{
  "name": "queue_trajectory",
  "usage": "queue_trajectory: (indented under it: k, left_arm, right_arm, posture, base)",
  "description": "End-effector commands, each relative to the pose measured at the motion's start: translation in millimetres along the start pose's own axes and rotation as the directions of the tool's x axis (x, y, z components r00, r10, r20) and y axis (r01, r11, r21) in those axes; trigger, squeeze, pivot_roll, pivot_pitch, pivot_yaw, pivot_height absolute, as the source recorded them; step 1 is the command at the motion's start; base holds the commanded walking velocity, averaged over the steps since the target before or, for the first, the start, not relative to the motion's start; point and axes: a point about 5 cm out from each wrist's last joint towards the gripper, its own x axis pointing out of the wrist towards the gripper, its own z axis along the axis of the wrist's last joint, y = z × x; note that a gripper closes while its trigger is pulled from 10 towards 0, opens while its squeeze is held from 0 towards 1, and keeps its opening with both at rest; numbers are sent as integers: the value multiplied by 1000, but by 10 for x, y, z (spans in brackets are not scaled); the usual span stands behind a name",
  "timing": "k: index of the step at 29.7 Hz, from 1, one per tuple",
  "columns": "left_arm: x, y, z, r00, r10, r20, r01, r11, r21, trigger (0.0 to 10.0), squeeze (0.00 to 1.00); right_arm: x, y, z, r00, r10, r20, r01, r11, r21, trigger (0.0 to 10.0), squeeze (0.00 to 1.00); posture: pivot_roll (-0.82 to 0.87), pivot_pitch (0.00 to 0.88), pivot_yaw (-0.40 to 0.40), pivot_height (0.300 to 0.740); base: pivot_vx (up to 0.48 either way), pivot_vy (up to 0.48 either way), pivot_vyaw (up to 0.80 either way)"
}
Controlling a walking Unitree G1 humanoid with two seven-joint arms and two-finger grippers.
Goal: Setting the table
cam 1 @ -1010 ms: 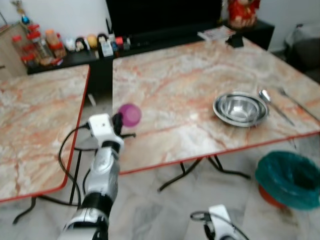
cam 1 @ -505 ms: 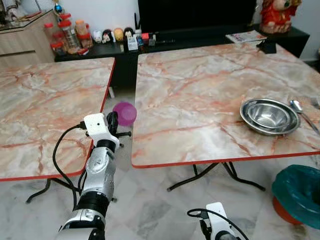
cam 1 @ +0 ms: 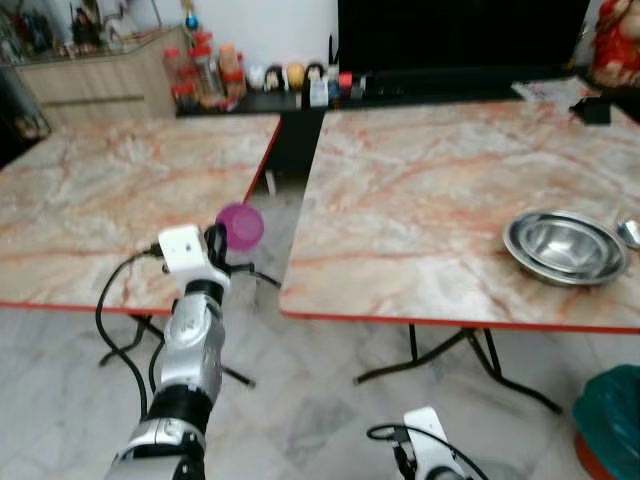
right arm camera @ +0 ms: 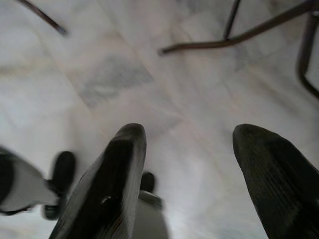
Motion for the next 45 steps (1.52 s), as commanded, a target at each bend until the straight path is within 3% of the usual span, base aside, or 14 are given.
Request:
queue_trajectory:
  k: [1,4,25,45]
  left_arm:
    - [-19,132,19,1000,28,3,-29,999,31,10000,0]
    - [-20,134,20,1000,29,3,-29,999,31,10000,0]
    - [-24,109,15,1000,10,1,-10,1000,19,10000,0]
    - [-37,46,-6,999,-32,-10,32,999,-2,10000,0]
  right_arm:
    - [13,101,53,1000,24,12,-24,1000,-4,10000,0]
    - [12,103,51,1000,25,12,-25,1000,2,10000,0]
    - [11,86,35,1000,4,-1,-4,999,50,10000,0]
    - [6,83,15,1000,-2,-4,2,999,53,10000,0]
  posture:
    - [-16,12,79,740]
    - [-15,13,79,740]
    - [-18,16,80,740]
    - [-21,26,85,740]
  base:
    - [0,-352,794]
    - [0,-352,794]
    - [0,-345,-38]
    - [0,0,-144]
